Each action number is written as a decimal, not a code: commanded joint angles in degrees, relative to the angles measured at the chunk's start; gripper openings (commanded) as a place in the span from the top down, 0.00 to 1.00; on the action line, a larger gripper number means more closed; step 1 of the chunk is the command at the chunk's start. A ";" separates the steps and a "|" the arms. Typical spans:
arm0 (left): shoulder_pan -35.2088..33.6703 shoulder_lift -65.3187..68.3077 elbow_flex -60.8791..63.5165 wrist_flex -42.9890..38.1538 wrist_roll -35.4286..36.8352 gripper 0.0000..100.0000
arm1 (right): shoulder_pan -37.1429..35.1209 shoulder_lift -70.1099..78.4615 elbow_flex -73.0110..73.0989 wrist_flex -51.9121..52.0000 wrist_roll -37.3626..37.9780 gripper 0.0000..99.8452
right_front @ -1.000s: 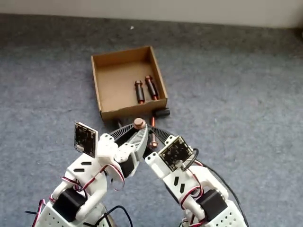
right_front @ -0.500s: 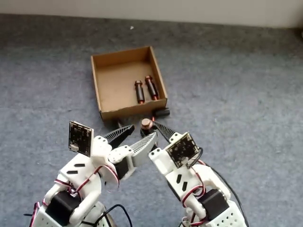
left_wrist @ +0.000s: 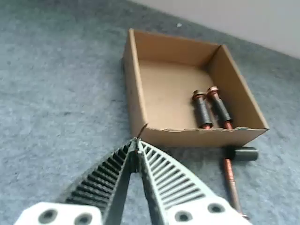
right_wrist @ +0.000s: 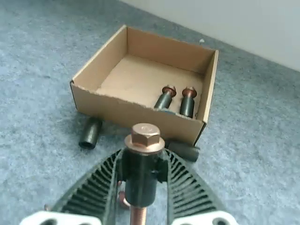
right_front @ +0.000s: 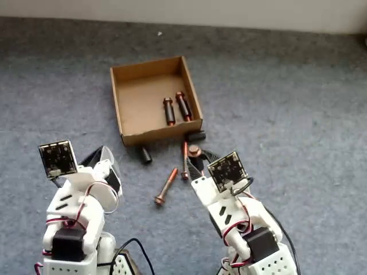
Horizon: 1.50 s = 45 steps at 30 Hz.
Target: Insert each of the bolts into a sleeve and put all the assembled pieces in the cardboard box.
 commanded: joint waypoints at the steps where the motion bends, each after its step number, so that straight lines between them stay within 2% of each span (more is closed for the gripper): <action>1: -4.62 -0.31 6.37 -0.26 -0.88 0.99 | 0.66 6.20 -7.25 2.68 -1.41 1.00; 7: -5.85 -0.31 12.97 -0.26 -0.88 0.99 | 0.40 29.05 -22.46 2.42 -3.52 1.00; 10: -5.85 -0.31 13.58 -0.35 -0.88 0.99 | 0.40 40.92 -30.37 -1.19 -3.60 1.00; 17: -6.02 -0.13 16.66 -5.80 -0.88 0.99 | 0.40 64.04 -46.37 -15.43 -3.78 1.00; 24: -6.02 -0.13 16.66 -6.07 -0.88 0.99 | 0.40 83.91 -55.87 -35.38 -3.69 1.00; 29: -6.02 -0.13 16.66 -6.07 -0.97 0.99 | 0.04 95.87 -60.70 -42.59 -3.78 1.00; 40: -6.02 -0.13 16.66 -6.07 -0.97 0.99 | -3.03 114.33 -65.98 -45.41 -3.52 0.99; 45: -6.02 -0.13 16.66 -6.07 -0.97 0.99 | -3.12 118.11 -71.34 -35.74 -3.78 0.89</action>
